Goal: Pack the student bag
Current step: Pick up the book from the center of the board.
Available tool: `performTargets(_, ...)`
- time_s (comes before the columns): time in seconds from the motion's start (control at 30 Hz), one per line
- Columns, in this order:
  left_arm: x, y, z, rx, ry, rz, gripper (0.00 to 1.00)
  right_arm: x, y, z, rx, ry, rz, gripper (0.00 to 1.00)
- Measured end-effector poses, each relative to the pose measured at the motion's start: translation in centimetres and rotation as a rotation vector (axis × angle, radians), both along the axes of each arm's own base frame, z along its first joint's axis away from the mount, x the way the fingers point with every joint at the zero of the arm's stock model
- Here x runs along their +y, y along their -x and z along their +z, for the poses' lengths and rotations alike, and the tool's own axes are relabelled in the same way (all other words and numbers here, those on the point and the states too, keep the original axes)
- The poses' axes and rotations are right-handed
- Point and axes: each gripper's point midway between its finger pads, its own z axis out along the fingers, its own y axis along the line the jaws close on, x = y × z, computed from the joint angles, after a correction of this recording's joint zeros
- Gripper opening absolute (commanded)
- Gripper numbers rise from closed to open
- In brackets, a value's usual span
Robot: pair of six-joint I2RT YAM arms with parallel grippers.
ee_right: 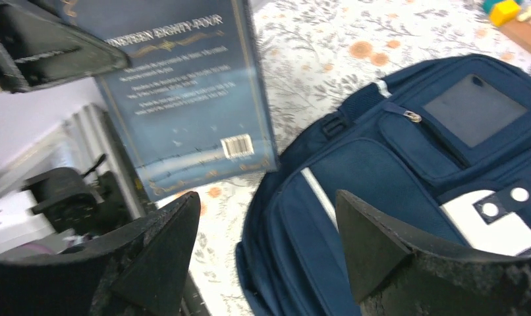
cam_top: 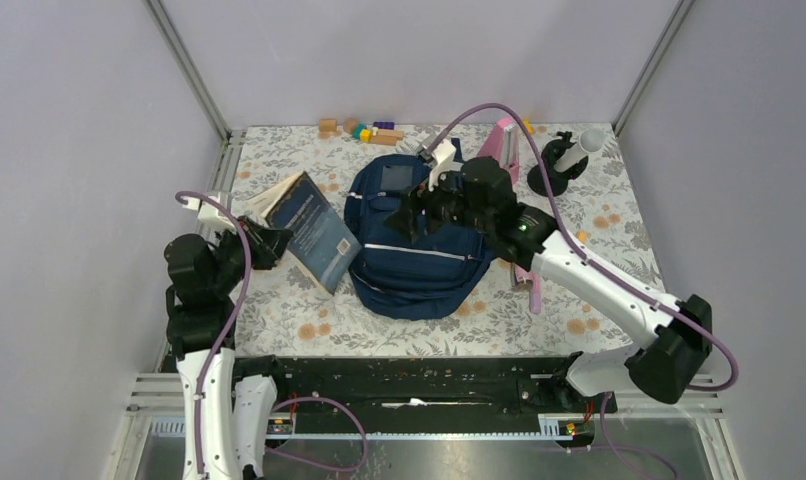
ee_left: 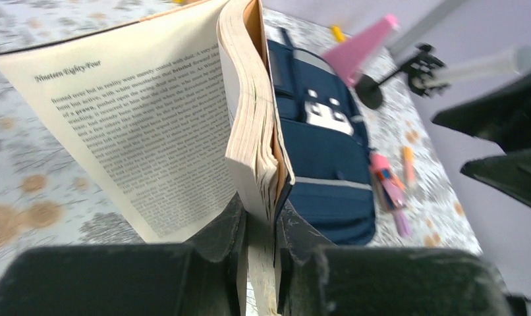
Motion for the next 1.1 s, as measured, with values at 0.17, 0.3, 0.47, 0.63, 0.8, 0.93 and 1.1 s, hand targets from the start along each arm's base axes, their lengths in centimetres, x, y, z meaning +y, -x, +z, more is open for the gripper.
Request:
performTargets(0.17,-3.3,2.2,2.8,-0.066,0.020,-0.191,0.00,-0.9,2.5,2.5,0.040,-0.094,0.097,0.82)
performTargets(0.3,-5.5,4.6,5.9,-0.146,0.037,-0.308,0.00,-2.1,3.7,2.8,0.098,-0.161,0.138,0.86)
performTargets(0.47,-8.3,8.1,8.9,-0.239,0.082,-0.493,0.00,-1.7,4.8,2.7,0.171,-0.225,0.195,0.99)
performTargets(0.63,-10.0,10.4,10.4,-0.273,0.128,-0.631,0.00,-0.8,6.6,3.2,0.213,-0.320,0.298,1.00)
performTargets(0.8,-10.7,11.0,10.8,-0.278,0.144,-0.693,0.00,-0.2,8.2,3.9,0.225,-0.372,0.380,0.98)
performTargets(0.93,-11.7,11.1,10.7,-0.262,0.163,-0.755,0.00,0.8,10.4,5.1,0.210,-0.400,0.473,0.86)
performTargets(1.1,-12.8,10.4,10.2,-0.246,0.177,-0.796,0.00,1.5,12.4,6.3,0.212,-0.437,0.543,0.44)
